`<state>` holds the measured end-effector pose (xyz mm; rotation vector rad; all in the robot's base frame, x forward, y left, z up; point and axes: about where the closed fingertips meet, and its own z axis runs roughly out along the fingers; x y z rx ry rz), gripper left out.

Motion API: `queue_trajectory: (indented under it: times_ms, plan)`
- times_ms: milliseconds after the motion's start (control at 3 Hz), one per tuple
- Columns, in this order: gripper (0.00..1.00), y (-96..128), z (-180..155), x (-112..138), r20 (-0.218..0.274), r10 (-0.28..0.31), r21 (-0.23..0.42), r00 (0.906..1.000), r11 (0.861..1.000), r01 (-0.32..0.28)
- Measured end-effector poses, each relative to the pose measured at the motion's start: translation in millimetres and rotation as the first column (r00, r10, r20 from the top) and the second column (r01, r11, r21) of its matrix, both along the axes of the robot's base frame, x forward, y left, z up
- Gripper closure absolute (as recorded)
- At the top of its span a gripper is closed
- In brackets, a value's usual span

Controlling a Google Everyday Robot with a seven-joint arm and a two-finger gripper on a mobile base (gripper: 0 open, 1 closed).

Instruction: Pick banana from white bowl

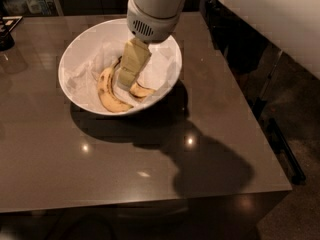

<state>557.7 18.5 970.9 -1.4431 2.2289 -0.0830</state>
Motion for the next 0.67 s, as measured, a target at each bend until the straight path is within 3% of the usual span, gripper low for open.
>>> queue_trajectory:
  times_ms: [333,667]
  plan:
    - [0.00,3.4,-8.5,11.8,-0.047,-0.005,0.037,0.9989,0.999,0.006]
    - [0.06,3.7,-17.9,21.3,-0.095,-0.018,0.056,0.9953,0.998,0.023]
